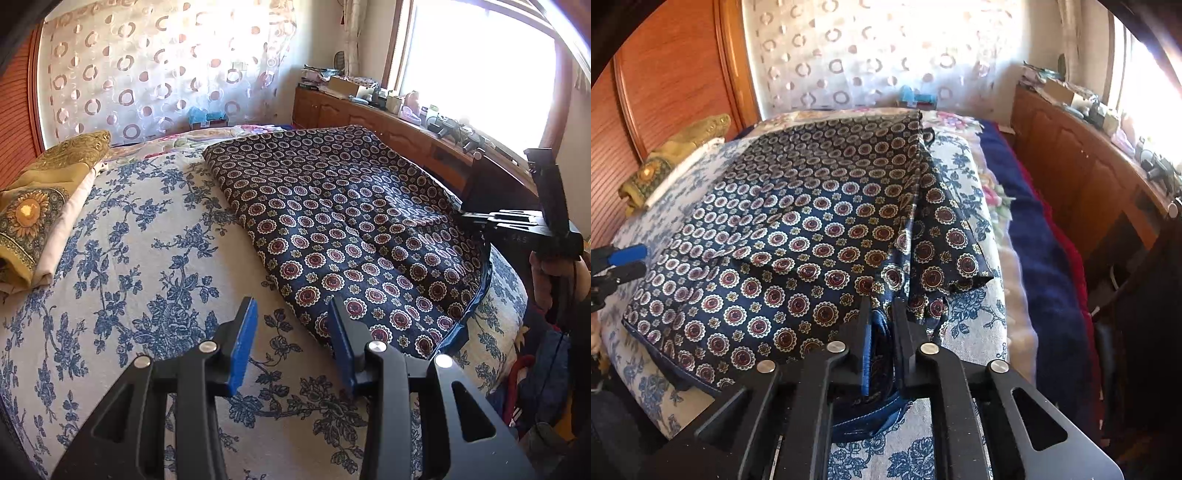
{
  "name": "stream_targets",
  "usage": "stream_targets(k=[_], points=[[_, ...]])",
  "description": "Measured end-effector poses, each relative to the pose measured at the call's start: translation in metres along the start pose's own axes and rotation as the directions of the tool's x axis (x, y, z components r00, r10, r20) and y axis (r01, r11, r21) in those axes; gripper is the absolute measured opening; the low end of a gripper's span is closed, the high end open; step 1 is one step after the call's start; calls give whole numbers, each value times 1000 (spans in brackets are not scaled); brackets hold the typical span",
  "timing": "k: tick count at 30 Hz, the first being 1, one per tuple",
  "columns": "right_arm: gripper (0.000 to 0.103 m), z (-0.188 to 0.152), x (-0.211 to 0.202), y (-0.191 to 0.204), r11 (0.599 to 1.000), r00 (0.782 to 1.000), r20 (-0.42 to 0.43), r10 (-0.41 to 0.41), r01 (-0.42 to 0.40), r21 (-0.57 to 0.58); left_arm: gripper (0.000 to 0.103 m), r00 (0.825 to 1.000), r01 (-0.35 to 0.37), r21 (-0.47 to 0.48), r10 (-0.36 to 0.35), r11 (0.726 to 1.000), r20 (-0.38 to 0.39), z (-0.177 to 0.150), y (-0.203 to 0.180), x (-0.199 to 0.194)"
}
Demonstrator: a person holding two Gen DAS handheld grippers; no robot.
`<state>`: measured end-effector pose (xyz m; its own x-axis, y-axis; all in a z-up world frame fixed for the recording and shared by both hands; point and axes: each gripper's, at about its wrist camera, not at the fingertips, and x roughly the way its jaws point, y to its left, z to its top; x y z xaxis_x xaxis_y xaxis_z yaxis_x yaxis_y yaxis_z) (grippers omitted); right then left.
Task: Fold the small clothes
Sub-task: 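Release the shirt with the right gripper and smooth the fold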
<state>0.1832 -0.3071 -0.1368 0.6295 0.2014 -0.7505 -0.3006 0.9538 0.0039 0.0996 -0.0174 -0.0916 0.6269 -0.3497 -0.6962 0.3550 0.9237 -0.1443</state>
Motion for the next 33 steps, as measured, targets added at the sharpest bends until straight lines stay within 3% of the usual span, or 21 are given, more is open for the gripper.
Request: stream_targets(k=[5, 8, 14, 17, 18, 19, 21, 33], points=[[2, -2, -24, -4, 998, 992, 114, -52, 50, 28, 38, 1000, 24, -8, -24, 1000, 5, -1, -2, -3], [2, -5, -23, -7, 998, 993, 105, -52, 47, 46, 38, 998, 57, -16, -57, 998, 6, -2, -4, -6], [3, -13, -14, -3, 997, 995, 79, -59, 55, 53, 38, 998, 53, -4, -53, 999, -22, -9, -11, -1], [9, -16, -16, -2, 996, 995, 75, -64, 59, 65, 38, 998, 44, -4, -44, 999, -33, -10, -12, 3], [19, -18, -16, 0, 996, 995, 73, -67, 62, 61, 38, 998, 40, -3, -40, 999, -37, -10, -12, 5], [35, -21, -17, 2, 996, 995, 71, -71, 67, 53, 38, 998, 40, -4, -40, 999, -42, -11, -12, 6], [54, -27, -18, 7, 996, 994, 69, -82, 79, 44, 38, 998, 43, -6, -43, 999, -54, -13, -12, 9], [55, -44, -24, 10, 996, 996, 67, -62, 57, 75, 38, 992, 104, -40, -107, 994, -63, -23, -13, 1]])
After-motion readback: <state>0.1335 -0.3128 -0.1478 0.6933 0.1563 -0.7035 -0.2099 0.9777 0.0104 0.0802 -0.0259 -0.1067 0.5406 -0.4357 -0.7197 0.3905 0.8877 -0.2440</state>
